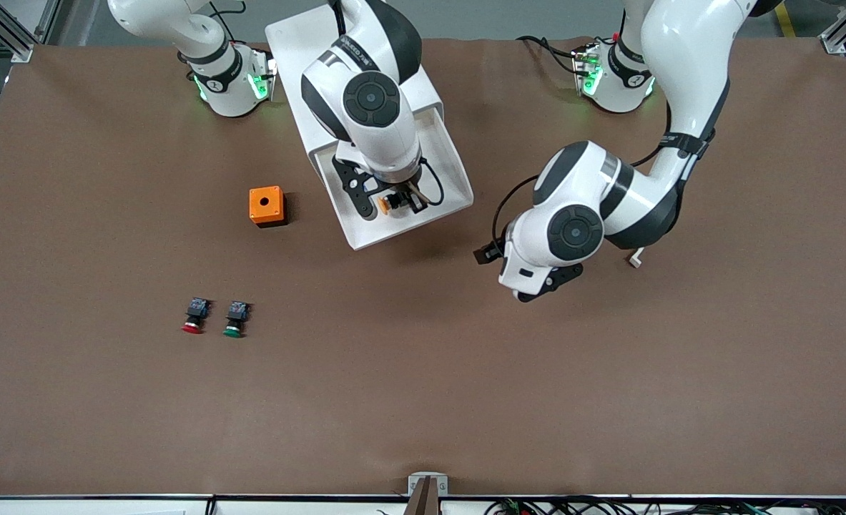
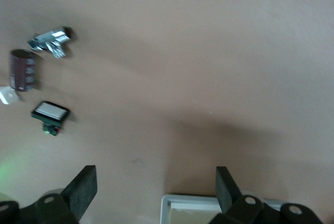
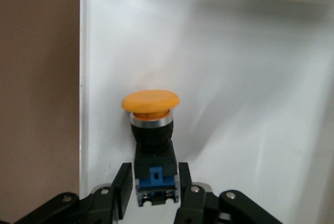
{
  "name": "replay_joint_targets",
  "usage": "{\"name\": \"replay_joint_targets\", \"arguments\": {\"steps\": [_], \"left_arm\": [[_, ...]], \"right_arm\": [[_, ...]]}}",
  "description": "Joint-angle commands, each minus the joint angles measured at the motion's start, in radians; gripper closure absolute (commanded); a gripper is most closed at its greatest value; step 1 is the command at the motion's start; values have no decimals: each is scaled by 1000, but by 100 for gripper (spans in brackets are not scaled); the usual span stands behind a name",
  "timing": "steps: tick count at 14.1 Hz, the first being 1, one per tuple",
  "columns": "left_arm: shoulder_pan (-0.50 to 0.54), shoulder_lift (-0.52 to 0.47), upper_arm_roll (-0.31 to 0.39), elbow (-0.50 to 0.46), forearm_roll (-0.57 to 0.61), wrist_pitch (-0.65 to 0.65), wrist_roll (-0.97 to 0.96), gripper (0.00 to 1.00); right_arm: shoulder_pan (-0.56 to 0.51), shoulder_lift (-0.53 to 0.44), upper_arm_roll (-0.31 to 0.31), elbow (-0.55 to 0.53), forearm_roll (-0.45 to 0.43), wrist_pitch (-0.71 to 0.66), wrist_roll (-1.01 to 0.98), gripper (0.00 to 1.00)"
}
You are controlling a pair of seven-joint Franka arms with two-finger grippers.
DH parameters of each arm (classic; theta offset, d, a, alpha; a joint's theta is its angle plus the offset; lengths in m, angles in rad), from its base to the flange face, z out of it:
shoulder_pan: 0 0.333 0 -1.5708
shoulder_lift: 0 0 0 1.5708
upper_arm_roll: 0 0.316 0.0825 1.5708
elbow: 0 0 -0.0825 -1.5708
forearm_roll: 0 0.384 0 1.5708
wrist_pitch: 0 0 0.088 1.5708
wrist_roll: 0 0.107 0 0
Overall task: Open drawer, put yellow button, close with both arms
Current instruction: 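Release the yellow button in the drawer while the left gripper approaches, then push the drawer closed with the left gripper while the right gripper withdraws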
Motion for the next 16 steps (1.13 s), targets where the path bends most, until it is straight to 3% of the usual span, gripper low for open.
{"name": "replay_joint_targets", "arguments": {"steps": [1,4,9,13,16], "left_arm": [[-1,-16,-38,-35,-3,65,-10,0],[-1,-16,-69,-50,-6,91,-23,0],[-29,-10,-113,-69,-9,156,-129,0],[-94,-12,-121,-70,-33,156,-207,0],[-159,-18,-121,-85,-60,154,-282,0]], "right_arm": [[40,-21,-6,-6,-46,-6,21,0],[41,-27,-8,26,-57,-68,25,0],[1,-64,-15,178,-91,-245,-32,0],[-90,-113,-22,288,-100,-443,-262,0],[-213,-206,-25,301,-106,-521,-514,0]]}}
